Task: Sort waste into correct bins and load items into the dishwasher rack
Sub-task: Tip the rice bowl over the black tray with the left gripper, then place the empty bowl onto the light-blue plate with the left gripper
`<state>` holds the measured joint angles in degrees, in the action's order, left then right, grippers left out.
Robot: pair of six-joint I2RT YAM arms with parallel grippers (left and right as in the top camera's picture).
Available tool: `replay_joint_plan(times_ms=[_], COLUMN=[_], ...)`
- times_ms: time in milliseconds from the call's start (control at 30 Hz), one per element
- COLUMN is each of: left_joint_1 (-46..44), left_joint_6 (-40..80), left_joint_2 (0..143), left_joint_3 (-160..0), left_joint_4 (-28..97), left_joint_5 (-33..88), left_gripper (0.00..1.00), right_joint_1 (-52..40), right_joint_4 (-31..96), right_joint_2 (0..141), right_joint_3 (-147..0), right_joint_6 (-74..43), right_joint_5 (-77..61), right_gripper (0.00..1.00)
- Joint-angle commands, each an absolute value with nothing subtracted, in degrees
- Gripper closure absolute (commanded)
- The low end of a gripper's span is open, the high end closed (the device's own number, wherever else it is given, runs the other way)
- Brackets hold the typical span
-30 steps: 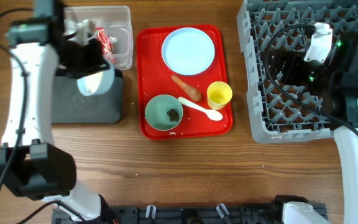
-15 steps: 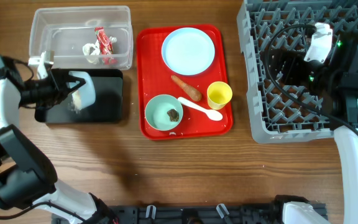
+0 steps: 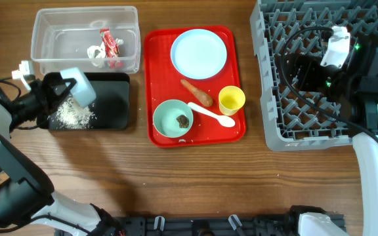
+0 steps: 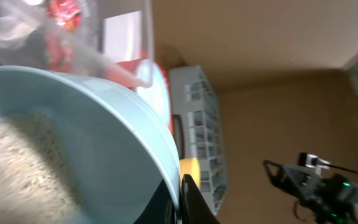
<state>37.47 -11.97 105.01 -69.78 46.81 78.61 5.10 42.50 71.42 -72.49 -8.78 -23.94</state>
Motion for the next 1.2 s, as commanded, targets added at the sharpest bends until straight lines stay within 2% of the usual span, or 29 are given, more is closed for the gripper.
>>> replay_joint_plan(times_ms=[0, 400, 533, 700, 800, 967, 1167], left_joint_1=[37.8, 39.3, 39.3, 38.2, 32.1, 13.1, -10.6], left_joint_6=[-13.0, -1.8, 6.0, 7.2, 6.3, 6.5, 5.7], left_joint_2=[105.1, 105.1, 105.1, 104.7, 101.2, 94.7, 94.8], left_joint_3=[-69.3, -69.3, -69.3, -69.5, -70.5, -75.1, -76.9], left_joint_4=[46.5, 46.5, 45.4, 44.9, 44.3, 36.9, 29.1], left_joint_5=[90.2, 90.3, 90.3, 90.2, 79.7, 64.7, 30.0], left_gripper=[0.96, 0.96, 0.96, 0.96, 0.96, 0.96, 0.96], right_joint_1=[4.7, 4.7, 4.7, 4.7, 4.7, 4.7, 4.7], right_joint_4=[42.9, 43.0, 42.9, 42.5, 42.2, 41.8, 42.7], right_joint_2=[71.9, 71.9, 71.9, 71.9, 71.9, 71.9, 71.9], right_joint_3=[-73.5, -73.5, -73.5, -73.5, -73.5, -73.5, -73.5], right_joint_6=[-9.2, -9.2, -9.1, -9.0, -9.0, -9.0, -9.1], right_joint_5=[-24.0, -24.0, -23.9, -23.7, -23.7, -23.7, -23.7], right_gripper=[0.00, 0.00, 0.00, 0.00, 0.00, 0.00, 0.00])
